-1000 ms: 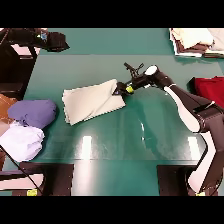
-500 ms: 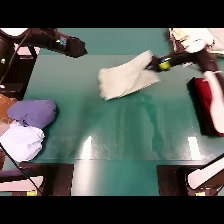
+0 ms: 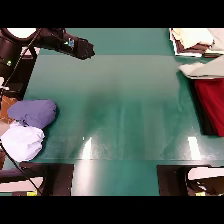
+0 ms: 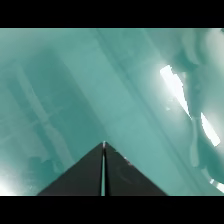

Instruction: Fold the shirts.

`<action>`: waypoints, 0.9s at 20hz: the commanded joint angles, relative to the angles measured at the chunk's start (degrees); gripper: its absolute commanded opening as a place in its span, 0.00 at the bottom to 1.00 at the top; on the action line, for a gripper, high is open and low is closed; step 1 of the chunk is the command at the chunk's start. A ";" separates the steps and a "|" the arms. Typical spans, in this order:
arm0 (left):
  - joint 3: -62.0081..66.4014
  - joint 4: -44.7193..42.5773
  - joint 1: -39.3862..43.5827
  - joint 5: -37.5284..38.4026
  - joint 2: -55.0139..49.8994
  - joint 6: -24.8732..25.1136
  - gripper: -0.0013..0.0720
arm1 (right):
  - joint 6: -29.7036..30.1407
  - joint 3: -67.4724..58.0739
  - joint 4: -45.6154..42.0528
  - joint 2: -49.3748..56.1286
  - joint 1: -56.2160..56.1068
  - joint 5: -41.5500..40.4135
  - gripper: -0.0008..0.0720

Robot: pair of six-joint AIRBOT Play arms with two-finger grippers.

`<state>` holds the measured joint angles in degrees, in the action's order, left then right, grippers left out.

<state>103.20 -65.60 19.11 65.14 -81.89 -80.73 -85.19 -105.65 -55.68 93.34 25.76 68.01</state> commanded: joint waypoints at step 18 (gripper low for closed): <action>0.00 -0.11 0.13 0.02 -0.02 -1.31 0.06 | -0.31 10.99 -1.27 -17.77 12.52 9.97 0.04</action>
<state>103.20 -65.65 19.22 65.12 -81.89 -82.32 -85.52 -102.06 -54.52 80.58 35.79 75.33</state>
